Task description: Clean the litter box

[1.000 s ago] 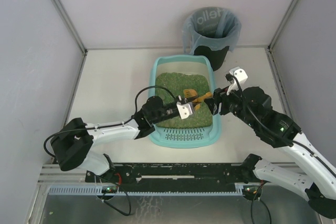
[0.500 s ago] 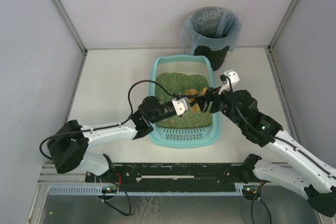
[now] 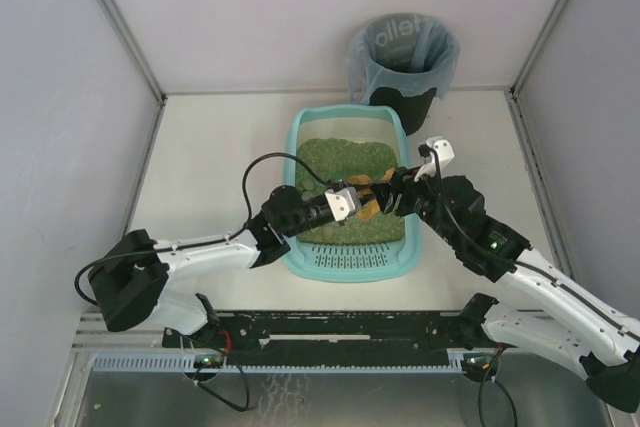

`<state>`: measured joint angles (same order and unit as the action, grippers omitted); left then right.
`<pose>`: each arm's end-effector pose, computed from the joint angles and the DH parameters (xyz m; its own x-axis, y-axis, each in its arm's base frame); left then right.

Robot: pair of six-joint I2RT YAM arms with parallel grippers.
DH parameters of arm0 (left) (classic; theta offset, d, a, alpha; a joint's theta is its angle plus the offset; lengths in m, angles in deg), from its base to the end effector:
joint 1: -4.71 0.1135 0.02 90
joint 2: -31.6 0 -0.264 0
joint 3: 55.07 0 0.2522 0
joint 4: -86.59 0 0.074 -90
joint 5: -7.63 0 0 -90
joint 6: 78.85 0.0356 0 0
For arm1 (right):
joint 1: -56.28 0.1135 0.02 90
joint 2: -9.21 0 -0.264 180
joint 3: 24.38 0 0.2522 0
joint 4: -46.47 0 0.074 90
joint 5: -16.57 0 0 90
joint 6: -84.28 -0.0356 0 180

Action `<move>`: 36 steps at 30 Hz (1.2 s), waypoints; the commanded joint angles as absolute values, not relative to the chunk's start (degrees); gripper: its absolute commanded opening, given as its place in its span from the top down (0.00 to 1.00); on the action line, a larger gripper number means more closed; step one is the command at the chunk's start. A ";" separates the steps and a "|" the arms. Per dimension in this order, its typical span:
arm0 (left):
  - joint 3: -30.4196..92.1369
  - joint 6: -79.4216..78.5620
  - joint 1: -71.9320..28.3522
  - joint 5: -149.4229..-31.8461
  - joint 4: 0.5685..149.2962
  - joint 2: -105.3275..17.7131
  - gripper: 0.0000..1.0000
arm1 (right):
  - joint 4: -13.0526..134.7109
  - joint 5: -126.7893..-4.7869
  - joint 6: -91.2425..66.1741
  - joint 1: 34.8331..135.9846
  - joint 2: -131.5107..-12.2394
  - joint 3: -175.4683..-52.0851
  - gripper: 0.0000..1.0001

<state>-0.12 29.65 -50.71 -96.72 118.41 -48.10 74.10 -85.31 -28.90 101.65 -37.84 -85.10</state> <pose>0.1684 -0.2598 0.2810 0.3636 0.0141 -0.9314 0.8666 0.3615 0.3438 0.1393 0.1306 0.3401 -0.3747 0.1687 -0.9117 -0.4445 0.8303 0.3363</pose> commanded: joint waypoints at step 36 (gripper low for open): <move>-6.54 20.89 -50.84 -85.61 125.71 -39.70 0.33 | 65.49 -87.22 -23.87 101.81 -40.50 -84.89 1.00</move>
<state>-4.30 25.21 -50.66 -92.94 120.62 -45.24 68.94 -83.49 -25.77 101.45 -40.16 -83.79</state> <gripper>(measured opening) 0.635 0.193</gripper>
